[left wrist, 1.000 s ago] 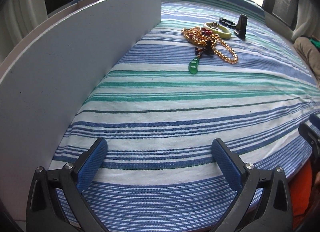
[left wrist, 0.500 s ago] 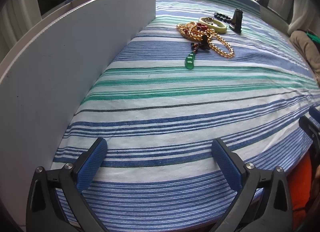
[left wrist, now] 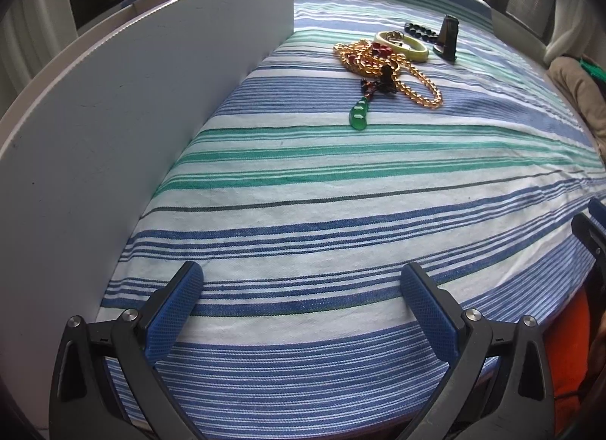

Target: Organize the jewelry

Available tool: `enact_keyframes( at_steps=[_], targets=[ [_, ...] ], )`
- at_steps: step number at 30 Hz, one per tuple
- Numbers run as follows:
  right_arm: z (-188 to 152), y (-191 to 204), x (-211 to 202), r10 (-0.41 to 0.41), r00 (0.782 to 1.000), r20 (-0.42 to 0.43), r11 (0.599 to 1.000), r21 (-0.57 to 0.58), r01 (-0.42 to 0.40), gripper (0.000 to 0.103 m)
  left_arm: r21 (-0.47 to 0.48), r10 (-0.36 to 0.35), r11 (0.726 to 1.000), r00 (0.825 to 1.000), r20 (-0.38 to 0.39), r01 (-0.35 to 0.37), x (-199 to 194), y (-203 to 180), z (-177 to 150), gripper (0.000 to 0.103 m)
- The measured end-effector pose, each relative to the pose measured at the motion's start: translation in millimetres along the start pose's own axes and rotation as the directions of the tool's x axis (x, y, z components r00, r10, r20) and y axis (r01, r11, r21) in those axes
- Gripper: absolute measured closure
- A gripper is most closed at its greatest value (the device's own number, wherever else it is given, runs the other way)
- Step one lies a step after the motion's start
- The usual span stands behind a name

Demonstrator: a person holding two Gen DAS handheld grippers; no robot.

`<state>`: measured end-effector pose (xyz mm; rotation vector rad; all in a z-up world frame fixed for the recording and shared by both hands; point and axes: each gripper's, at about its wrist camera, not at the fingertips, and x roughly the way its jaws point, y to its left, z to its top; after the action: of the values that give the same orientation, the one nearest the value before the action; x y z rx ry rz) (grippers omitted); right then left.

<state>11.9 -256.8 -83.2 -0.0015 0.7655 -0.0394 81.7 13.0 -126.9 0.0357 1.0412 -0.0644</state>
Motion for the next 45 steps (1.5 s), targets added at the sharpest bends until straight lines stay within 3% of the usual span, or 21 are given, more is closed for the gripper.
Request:
enact_keyframes(
  at_steps=[25,34,38,42,45],
  targets=[
    [4,-5,-6,-0.001,0.999,0.037,1.0,0.017,0.001,0.02,-0.012,-0.038,0.999,0.999,-0.034,0.037,-6,5,10,0.001],
    [2,-17,-4,0.005,0.999,0.041,0.999,0.054,-0.007,0.02,0.011,-0.137,0.99,0.989,0.047,0.137,-38,0,68,0.001],
    [1,-17,-3,0.014,0.999,0.037,0.999,0.051,-0.016,0.02,0.07,-0.157,0.985,0.987,0.037,0.155,-17,-26,108,0.001],
    [0,-18,-7,0.014,0.999,0.04,0.999,0.045,-0.016,0.02,0.055,-0.185,0.982,0.982,0.029,0.183,16,-43,157,0.002],
    [-2,-20,-11,0.011,0.999,0.043,0.999,0.047,-0.013,0.02,0.061,-0.145,0.988,0.989,0.022,0.144,44,-54,180,0.01]
  ],
)
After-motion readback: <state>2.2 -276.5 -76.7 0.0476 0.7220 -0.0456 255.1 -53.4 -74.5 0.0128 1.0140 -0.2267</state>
